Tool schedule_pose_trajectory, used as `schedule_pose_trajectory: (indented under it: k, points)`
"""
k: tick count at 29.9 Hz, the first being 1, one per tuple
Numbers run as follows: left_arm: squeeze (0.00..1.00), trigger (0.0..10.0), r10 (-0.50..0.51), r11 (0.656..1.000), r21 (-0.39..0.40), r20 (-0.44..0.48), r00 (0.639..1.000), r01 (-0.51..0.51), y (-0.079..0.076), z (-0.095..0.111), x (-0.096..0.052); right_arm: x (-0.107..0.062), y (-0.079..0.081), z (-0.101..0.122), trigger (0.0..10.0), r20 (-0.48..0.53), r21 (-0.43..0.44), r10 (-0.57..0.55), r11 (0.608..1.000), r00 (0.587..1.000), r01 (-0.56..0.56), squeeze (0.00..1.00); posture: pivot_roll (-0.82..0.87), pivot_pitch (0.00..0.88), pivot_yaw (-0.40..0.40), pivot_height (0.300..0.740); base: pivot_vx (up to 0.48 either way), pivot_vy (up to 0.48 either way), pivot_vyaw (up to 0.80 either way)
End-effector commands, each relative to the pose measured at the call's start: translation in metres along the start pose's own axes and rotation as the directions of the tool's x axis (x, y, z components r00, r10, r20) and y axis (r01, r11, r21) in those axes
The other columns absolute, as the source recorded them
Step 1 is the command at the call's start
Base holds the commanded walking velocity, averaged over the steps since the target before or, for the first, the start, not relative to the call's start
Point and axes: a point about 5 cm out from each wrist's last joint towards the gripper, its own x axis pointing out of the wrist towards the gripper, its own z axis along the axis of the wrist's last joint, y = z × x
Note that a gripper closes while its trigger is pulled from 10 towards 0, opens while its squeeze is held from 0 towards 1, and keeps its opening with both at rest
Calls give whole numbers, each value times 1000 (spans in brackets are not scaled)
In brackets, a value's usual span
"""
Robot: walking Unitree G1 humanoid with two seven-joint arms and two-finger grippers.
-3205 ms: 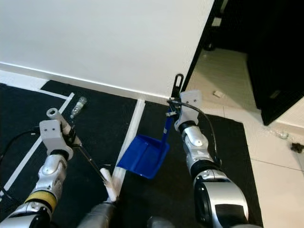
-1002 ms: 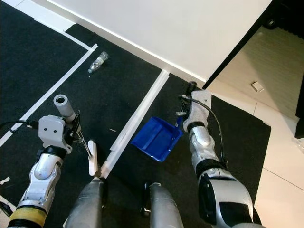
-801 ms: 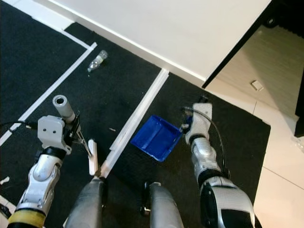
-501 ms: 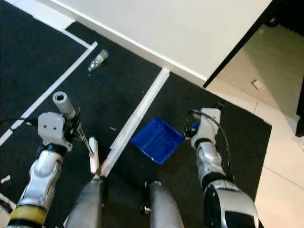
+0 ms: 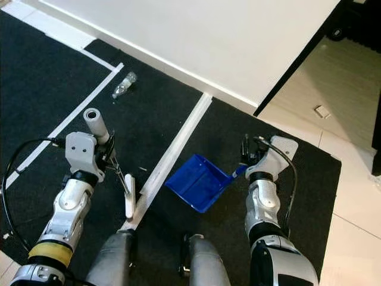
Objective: Sweep floor
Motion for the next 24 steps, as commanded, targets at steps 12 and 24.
schedule_pose_trajectory:
  k: [12, 24]
  points:
    - [0, 10000, -33, 999, 6, -13, 999, 33, 1, -7, -4, -9, -12, -17, 10000, -107, -127, -177, 978, 978, 163, 0, 153, 136, -51, 740, 0, 0, 0]
    - [0, 10000, -27, 999, 33, -13, 1000, 27, 11, -8, -11, 3, 7, -14, 10000, -145, -143, -215, 970, 966, 195, 0, 196, 174, -77, 740, 0, 0, 0]
